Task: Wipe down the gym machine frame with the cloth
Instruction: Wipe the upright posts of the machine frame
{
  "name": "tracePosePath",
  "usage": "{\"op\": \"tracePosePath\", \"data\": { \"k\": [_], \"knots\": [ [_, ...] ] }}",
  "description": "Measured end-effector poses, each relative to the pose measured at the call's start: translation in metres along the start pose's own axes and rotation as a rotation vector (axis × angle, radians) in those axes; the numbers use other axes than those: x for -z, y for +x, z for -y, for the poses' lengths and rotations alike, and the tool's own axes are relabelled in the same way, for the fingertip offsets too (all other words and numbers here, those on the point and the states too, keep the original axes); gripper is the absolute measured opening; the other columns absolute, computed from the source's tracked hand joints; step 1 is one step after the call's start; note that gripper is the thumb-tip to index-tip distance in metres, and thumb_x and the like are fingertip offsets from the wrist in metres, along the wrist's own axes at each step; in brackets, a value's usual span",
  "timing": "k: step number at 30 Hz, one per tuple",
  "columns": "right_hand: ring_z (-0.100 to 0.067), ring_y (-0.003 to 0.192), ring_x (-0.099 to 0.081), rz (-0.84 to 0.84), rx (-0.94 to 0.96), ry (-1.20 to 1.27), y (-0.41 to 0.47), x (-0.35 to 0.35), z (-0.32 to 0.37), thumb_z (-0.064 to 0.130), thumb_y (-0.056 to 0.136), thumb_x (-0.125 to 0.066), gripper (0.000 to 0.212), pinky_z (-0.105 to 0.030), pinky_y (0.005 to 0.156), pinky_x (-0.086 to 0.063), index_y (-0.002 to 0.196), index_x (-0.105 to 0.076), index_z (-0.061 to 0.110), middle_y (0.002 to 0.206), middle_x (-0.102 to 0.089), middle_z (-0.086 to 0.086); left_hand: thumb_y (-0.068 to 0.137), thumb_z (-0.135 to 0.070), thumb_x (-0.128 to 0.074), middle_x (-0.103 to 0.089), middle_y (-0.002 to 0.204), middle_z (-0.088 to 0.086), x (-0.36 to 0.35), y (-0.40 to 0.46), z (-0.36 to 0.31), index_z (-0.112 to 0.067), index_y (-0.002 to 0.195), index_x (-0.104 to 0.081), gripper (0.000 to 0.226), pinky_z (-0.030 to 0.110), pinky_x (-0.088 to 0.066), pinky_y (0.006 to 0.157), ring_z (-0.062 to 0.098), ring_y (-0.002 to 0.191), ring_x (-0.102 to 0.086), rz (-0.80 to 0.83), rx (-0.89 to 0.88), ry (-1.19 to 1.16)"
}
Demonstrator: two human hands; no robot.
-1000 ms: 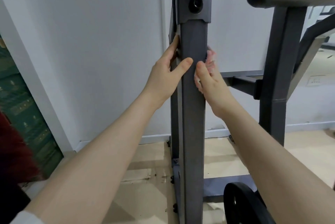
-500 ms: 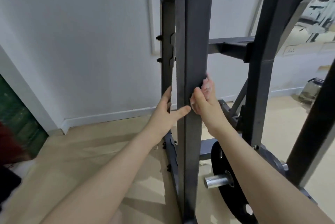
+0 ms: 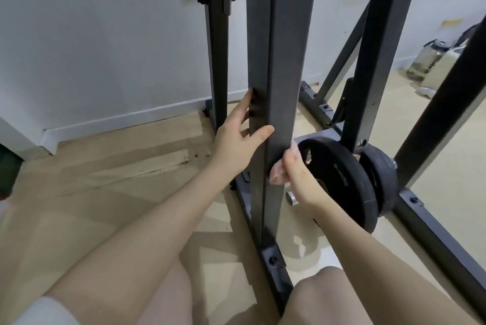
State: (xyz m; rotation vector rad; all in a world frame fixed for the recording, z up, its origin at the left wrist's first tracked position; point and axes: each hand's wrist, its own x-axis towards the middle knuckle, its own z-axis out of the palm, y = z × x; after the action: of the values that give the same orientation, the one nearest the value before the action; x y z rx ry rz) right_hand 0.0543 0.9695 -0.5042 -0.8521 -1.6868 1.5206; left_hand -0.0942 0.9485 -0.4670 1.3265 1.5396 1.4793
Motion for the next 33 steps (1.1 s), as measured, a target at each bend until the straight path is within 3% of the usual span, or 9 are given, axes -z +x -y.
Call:
{"op": "tracePosePath", "data": {
  "k": [6,8,10,13,17,20,23,27,33],
  "knots": [
    [-0.018,0.056,-0.052,-0.074,0.05,-0.071,0.001,0.003,-0.006,0.034,0.104,-0.025,0.044,-0.019,0.063,-0.047,0.092,-0.051,0.0,0.06,-0.054,-0.019,0.087,-0.024,-0.066,-0.038,0.145,-0.016,-0.006,0.0,0.003,-0.035,0.146,-0.028,0.071,0.033,-0.039,0.107,0.002,0.129,-0.037,-0.044,-0.027,0.02],
    [-0.018,0.056,-0.053,-0.178,0.03,0.046,0.007,-0.005,-0.017,0.039,0.104,-0.02,0.044,-0.02,0.064,-0.049,0.114,-0.049,0.007,0.06,-0.052,-0.02,0.084,-0.027,-0.066,-0.038,0.138,-0.029,-0.007,-0.001,0.007,-0.033,0.147,-0.025,0.076,0.025,-0.04,0.106,-0.006,0.126,-0.037,-0.041,-0.042,-0.055],
    [-0.015,0.059,-0.057,-0.308,-0.187,0.182,0.002,-0.016,-0.045,0.041,0.104,-0.018,0.046,-0.016,0.062,-0.049,0.129,-0.046,0.014,0.06,-0.056,-0.012,0.08,-0.027,-0.066,-0.031,0.143,-0.029,-0.005,-0.005,0.026,-0.032,0.149,-0.016,0.086,0.017,-0.036,0.105,-0.007,0.131,-0.033,0.007,-0.037,-0.157],
    [-0.027,0.089,-0.056,-0.35,-0.459,0.295,-0.038,-0.029,-0.109,0.035,0.103,-0.025,0.044,-0.017,0.074,-0.049,0.126,-0.047,0.005,0.098,-0.056,-0.018,0.08,-0.016,-0.07,-0.012,0.157,-0.009,-0.002,-0.029,0.082,-0.029,0.15,-0.007,0.095,0.034,-0.025,0.116,0.004,0.141,-0.02,0.168,0.081,-0.123],
    [-0.009,0.075,-0.053,-0.367,-0.436,0.347,-0.061,-0.029,-0.157,0.014,0.104,-0.026,0.026,-0.027,0.084,-0.044,0.097,-0.051,0.012,0.074,-0.055,-0.003,0.086,-0.016,-0.067,-0.018,0.154,-0.012,-0.009,-0.067,0.158,-0.042,0.14,-0.015,0.079,0.037,-0.017,0.118,0.002,0.141,-0.017,0.327,0.211,0.017],
    [-0.002,0.103,-0.058,-0.39,-0.264,0.464,-0.051,-0.027,-0.177,0.016,0.097,-0.031,0.035,-0.023,0.105,-0.035,0.128,-0.047,0.011,0.093,-0.069,0.006,0.086,-0.018,-0.064,-0.021,0.15,-0.023,-0.026,-0.082,0.183,-0.061,0.128,-0.012,0.079,0.025,-0.023,0.113,-0.004,0.138,-0.021,0.383,0.235,-0.041],
    [0.001,0.085,-0.059,-0.457,-0.265,0.466,-0.059,-0.039,-0.204,0.015,0.09,-0.034,0.031,-0.014,0.076,-0.048,0.109,-0.058,0.021,0.091,-0.062,0.008,0.081,-0.004,-0.052,-0.024,0.154,-0.009,-0.033,-0.088,0.195,-0.074,0.118,-0.018,0.086,0.027,-0.032,0.109,0.004,0.139,-0.025,0.352,0.295,-0.165],
    [-0.008,0.062,-0.049,-0.538,-0.699,0.062,-0.073,-0.057,-0.229,0.018,0.103,-0.033,0.019,-0.019,0.052,-0.042,0.093,-0.049,0.022,0.076,-0.05,0.004,0.072,0.008,-0.037,-0.018,0.156,-0.01,-0.023,-0.085,0.2,-0.061,0.128,-0.018,0.091,0.024,-0.031,0.107,0.013,0.142,-0.024,0.451,0.323,-0.206],
    [-0.024,0.076,-0.062,-0.692,-0.773,0.612,-0.065,-0.056,-0.184,0.001,0.096,-0.034,0.029,-0.029,0.07,-0.055,0.116,-0.054,-0.001,0.079,-0.06,-0.015,0.078,0.005,-0.04,-0.037,0.142,-0.012,0.018,-0.08,0.174,-0.044,0.147,-0.007,0.091,0.008,-0.038,0.057,0.002,0.063,-0.051,0.628,0.299,0.13]
  ]
}}
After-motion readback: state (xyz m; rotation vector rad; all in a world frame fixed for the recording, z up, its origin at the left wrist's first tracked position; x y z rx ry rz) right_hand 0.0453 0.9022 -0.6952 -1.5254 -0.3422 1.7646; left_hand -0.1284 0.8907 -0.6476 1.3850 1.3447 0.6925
